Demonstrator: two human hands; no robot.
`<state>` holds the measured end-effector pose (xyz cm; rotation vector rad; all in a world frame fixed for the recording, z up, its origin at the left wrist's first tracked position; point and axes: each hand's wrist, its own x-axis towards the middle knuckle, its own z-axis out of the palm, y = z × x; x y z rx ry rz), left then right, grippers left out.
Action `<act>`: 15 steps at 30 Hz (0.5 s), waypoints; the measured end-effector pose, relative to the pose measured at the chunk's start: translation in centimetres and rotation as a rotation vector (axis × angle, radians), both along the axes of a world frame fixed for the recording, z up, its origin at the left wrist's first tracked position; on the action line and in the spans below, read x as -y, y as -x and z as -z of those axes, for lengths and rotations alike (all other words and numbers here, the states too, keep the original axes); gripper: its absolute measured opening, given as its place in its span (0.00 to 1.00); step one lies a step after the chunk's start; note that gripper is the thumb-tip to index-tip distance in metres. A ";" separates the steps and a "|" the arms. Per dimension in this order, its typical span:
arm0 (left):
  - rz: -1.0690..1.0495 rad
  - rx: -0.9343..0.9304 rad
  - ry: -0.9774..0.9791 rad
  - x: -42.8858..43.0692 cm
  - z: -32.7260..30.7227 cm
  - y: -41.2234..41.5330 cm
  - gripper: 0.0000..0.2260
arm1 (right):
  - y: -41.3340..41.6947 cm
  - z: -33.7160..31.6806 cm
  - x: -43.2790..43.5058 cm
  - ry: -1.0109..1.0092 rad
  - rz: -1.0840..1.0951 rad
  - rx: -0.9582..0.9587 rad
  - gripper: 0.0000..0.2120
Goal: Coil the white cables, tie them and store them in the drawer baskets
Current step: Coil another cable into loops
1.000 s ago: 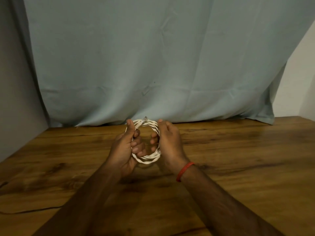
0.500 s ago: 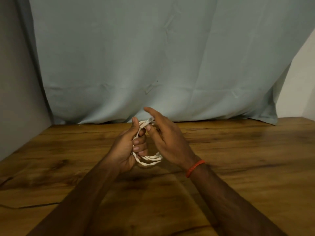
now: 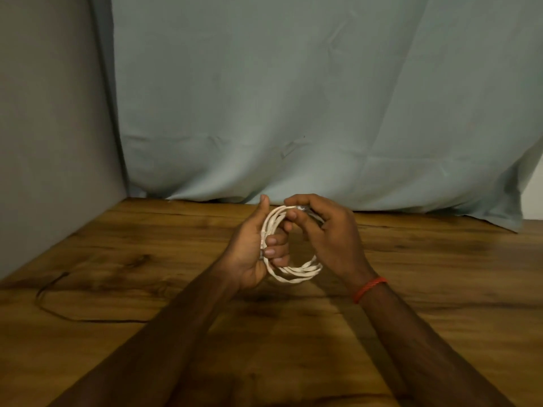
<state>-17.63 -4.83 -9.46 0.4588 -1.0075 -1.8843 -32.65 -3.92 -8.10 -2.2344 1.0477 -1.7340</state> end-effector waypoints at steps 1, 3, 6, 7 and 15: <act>0.005 -0.005 0.001 0.0 0.1 0.1 0.30 | 0.0 0.0 0.0 -0.007 -0.006 0.025 0.07; 0.003 0.002 0.004 -0.2 0.2 0.2 0.29 | -0.1 0.2 0.0 -0.013 -0.010 0.065 0.08; -0.050 0.050 0.025 -0.3 0.4 0.4 0.25 | -0.3 0.4 0.0 -0.047 -0.021 0.129 0.10; -0.065 0.058 0.030 -0.3 0.5 0.3 0.23 | -0.4 0.5 0.0 -0.073 -0.033 0.161 0.10; -0.050 0.078 0.002 -0.5 0.0 0.1 0.21 | -0.8 -0.1 -0.4 -0.123 -0.028 0.237 0.09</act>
